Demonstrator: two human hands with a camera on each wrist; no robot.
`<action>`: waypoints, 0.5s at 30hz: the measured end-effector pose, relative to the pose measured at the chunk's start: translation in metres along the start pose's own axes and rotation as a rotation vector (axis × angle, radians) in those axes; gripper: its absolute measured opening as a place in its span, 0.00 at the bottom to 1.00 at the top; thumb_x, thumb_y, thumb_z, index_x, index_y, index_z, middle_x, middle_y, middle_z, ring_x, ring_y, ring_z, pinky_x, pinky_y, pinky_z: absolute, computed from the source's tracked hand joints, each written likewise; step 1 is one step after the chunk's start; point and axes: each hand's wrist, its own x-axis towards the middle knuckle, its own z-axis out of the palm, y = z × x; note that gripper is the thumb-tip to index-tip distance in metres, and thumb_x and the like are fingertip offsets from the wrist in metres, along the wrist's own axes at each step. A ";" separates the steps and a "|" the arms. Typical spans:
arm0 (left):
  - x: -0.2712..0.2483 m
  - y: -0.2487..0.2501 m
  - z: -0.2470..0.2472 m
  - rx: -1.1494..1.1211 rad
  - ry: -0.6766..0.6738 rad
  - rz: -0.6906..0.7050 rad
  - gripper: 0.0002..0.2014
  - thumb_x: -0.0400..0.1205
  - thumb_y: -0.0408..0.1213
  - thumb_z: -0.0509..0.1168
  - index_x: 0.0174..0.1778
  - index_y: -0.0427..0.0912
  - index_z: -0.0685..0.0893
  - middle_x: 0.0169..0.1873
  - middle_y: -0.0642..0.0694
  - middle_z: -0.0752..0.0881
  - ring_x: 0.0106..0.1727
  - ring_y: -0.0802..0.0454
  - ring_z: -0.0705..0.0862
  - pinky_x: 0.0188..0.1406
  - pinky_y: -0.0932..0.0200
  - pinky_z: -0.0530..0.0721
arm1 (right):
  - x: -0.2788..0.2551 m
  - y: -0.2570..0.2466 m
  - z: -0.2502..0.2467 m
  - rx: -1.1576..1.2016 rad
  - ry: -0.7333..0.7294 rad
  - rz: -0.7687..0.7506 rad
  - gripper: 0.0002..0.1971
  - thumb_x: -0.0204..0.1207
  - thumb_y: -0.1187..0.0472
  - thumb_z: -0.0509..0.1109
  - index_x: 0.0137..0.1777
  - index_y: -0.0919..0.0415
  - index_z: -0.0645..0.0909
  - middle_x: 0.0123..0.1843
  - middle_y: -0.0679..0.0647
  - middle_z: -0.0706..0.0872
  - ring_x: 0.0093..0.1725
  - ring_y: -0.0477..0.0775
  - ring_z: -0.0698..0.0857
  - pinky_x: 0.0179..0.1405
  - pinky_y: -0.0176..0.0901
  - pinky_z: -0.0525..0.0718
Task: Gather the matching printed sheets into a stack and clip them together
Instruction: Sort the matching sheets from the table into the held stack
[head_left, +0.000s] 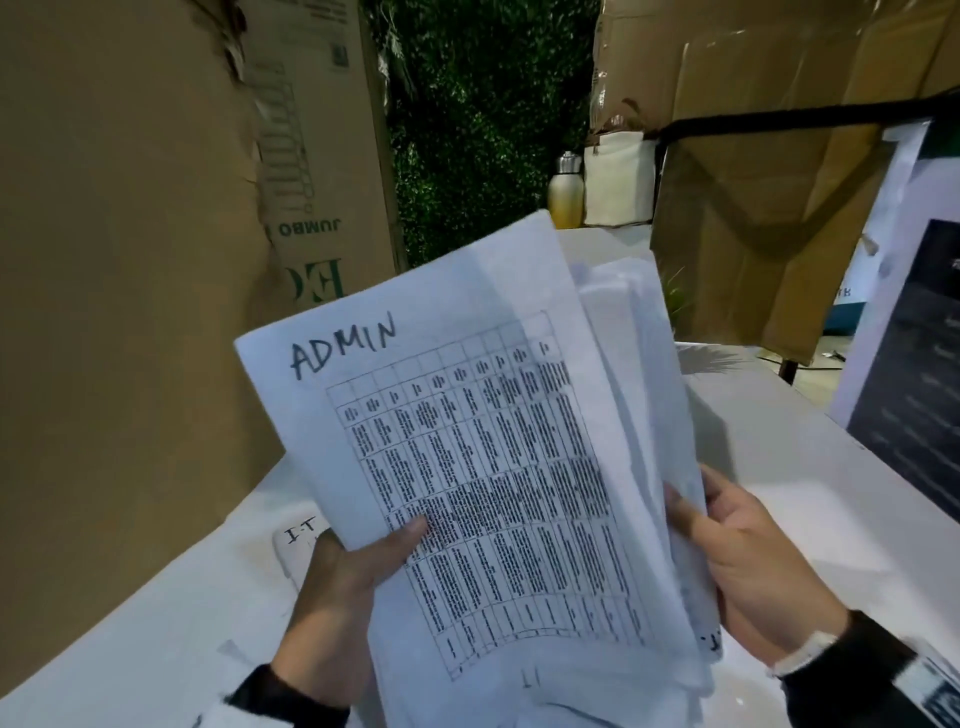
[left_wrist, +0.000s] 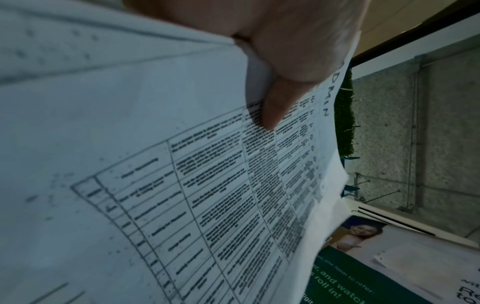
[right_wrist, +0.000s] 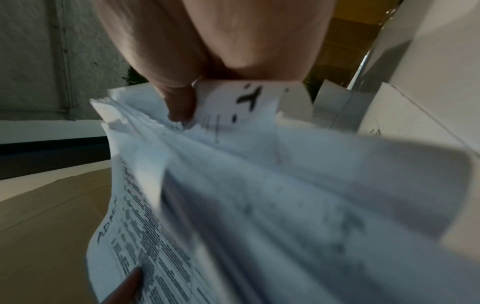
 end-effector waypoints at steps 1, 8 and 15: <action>0.001 0.001 0.000 0.024 -0.016 0.007 0.20 0.63 0.30 0.80 0.52 0.45 0.93 0.52 0.42 0.95 0.60 0.37 0.90 0.62 0.36 0.85 | -0.001 0.000 0.000 0.008 -0.011 0.003 0.15 0.61 0.51 0.79 0.46 0.57 0.91 0.47 0.64 0.93 0.38 0.59 0.93 0.36 0.53 0.92; 0.004 0.001 0.008 0.127 -0.033 0.104 0.25 0.60 0.37 0.83 0.54 0.41 0.91 0.53 0.41 0.95 0.58 0.37 0.91 0.67 0.30 0.82 | -0.007 -0.005 0.002 -0.170 -0.084 -0.103 0.38 0.40 0.30 0.84 0.47 0.55 0.91 0.49 0.66 0.92 0.46 0.63 0.92 0.52 0.61 0.89; -0.005 0.015 0.029 0.336 -0.101 0.400 0.19 0.68 0.31 0.83 0.54 0.46 0.91 0.49 0.51 0.96 0.53 0.53 0.94 0.51 0.55 0.92 | -0.010 -0.029 0.008 -0.455 0.027 -0.285 0.11 0.63 0.55 0.78 0.47 0.52 0.89 0.44 0.42 0.94 0.45 0.44 0.93 0.43 0.35 0.88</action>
